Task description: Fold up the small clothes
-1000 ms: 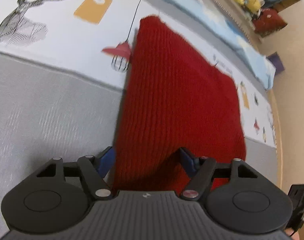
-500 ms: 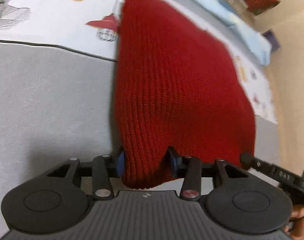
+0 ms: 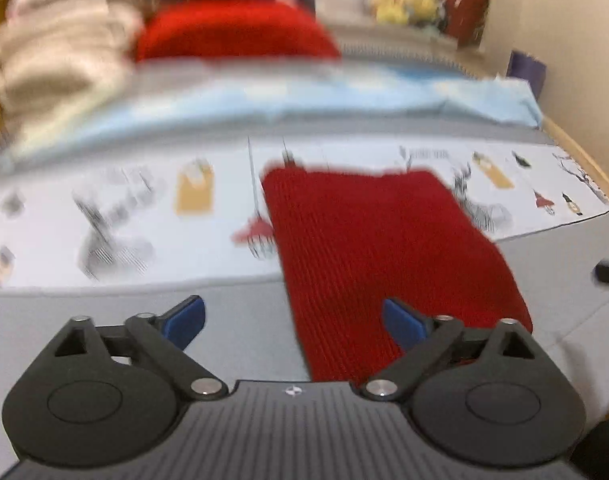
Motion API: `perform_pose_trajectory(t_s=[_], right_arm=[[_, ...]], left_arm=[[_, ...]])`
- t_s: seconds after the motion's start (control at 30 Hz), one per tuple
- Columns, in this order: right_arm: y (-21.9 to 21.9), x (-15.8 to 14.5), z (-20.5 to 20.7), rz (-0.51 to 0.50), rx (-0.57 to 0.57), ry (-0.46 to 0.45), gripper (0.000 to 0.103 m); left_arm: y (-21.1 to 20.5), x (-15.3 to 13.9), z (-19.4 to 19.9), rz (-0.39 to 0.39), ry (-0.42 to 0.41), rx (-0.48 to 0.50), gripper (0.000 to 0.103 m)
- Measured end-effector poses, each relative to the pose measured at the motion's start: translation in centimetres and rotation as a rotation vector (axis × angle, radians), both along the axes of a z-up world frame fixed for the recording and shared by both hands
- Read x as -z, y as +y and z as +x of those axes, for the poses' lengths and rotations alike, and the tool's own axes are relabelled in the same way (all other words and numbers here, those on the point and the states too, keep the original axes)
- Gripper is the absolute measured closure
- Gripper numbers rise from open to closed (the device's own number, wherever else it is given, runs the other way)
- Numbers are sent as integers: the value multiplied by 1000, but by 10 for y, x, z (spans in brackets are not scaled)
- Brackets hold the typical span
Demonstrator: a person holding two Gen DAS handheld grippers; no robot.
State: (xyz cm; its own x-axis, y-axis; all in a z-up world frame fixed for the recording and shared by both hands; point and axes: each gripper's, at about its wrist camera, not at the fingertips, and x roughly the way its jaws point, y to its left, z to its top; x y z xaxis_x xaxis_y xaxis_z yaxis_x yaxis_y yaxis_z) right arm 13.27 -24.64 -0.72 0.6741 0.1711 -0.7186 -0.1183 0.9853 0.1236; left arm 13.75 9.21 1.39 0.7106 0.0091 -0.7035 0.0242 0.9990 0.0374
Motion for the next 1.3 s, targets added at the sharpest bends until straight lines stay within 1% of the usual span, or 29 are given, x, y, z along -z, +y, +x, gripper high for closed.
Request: perform_pose_trajectory(t_s=[0.07, 0.1, 0.17, 0.23, 0.3, 0.33, 0.43, 0.5, 0.53, 0.57, 0.67, 0.73, 0.83, 0.93, 1.07, 1.3], right_arm=[[1, -21, -25, -24, 13, -109, 6], [1, -29, -38, -26, 10, -146, 4], [4, -37, -67, -25, 4, -189, 1], [5, -36, -91, -23, 5, -209, 1], [10, -29, -114, -25, 24, -204, 1], [12, -24, -121, -24, 34, -195, 1], [16, -11, -144, -9, 76, -158, 1], [20, -8, -157, -3, 100, -137, 1], [23, -6, -157, -1, 92, -130, 1], [26, -4, -156, -10, 80, -135, 1], [34, 2, -150, -57, 64, -145, 1], [37, 5, -147, -55, 47, -140, 1], [42, 6, -144, -64, 28, -157, 1], [48, 4, -144, -71, 17, -181, 1], [53, 3, -142, -59, 18, -184, 1], [61, 1, -140, -67, 7, -204, 1]], left_arm=[[-15, -13, -38, 67, -109, 10, 4], [-21, -19, -55, 73, -135, 16, 3], [-30, -25, -87, 47, -158, 24, 3], [-42, -25, -120, 22, -167, 29, 1], [-54, -21, -146, -13, -142, 59, 1], [-61, -15, -158, -24, -121, 57, 1], [-73, 5, -178, -21, -108, -23, 1], [-79, 18, -180, -10, -84, -64, 1], [-81, 22, -176, -22, -56, -83, 1], [-79, 24, -172, -35, -44, -96, 1], [-78, 23, -164, -28, -81, -99, 1], [-79, 26, -157, -17, -81, -90, 1], [-80, 29, -153, -32, -65, -94, 1], [-82, 28, -149, -30, -83, -91, 1], [-88, 27, -148, -20, -110, -70, 1], [-84, 28, -146, -27, -113, -82, 1]])
